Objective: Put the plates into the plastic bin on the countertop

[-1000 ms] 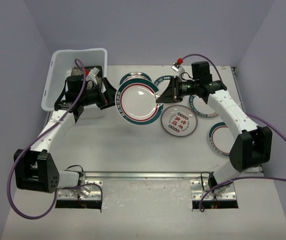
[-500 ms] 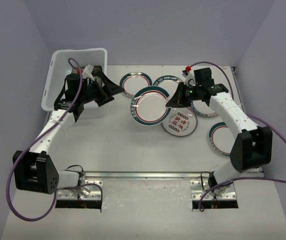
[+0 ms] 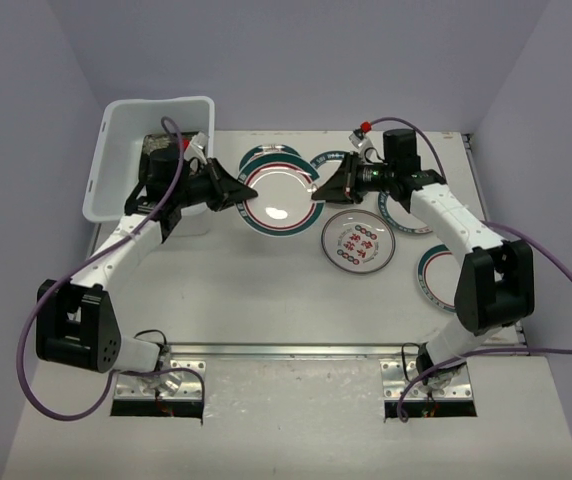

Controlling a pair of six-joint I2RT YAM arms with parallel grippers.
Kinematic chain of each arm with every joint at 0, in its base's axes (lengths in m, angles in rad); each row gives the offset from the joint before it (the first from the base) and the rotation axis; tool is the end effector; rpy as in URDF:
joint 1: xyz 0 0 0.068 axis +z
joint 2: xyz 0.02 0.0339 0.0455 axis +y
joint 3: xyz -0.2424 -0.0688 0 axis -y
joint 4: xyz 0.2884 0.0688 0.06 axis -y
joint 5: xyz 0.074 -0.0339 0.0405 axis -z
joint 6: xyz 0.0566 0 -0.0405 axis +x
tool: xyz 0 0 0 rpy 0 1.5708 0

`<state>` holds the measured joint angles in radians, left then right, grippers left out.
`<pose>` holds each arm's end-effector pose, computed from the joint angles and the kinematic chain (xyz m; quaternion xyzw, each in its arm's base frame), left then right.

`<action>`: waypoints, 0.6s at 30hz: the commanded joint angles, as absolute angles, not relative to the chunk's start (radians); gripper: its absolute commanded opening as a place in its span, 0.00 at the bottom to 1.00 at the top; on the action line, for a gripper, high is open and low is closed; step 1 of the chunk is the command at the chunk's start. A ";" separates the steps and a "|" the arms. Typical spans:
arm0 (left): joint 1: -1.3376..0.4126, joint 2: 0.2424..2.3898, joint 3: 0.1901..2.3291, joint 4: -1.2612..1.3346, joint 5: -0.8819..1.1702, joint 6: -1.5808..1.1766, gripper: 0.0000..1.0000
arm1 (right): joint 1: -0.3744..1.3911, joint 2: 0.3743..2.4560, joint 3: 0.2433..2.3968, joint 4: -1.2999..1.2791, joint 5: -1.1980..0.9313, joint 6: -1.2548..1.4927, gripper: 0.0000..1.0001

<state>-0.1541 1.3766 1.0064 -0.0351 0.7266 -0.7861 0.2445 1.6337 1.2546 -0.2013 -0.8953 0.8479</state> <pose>0.3605 -0.0941 0.2571 -0.0567 0.8026 -0.4975 0.3242 0.3938 0.1438 0.2444 0.0393 0.8185 0.5480 0.1682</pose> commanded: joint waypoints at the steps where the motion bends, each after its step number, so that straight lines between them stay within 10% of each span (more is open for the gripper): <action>1: -0.173 1.385 1.089 -0.035 0.647 -0.770 0.00 | 0.261 1.613 1.277 -0.125 -0.931 0.862 0.80; 3: -0.151 1.391 1.147 -0.146 0.510 -0.773 0.00 | 0.256 1.600 1.287 -0.280 -0.747 0.823 0.99; 18: 0.281 1.588 1.247 -0.121 0.081 -1.076 0.00 | 0.222 1.383 0.996 -0.356 -0.546 0.863 0.99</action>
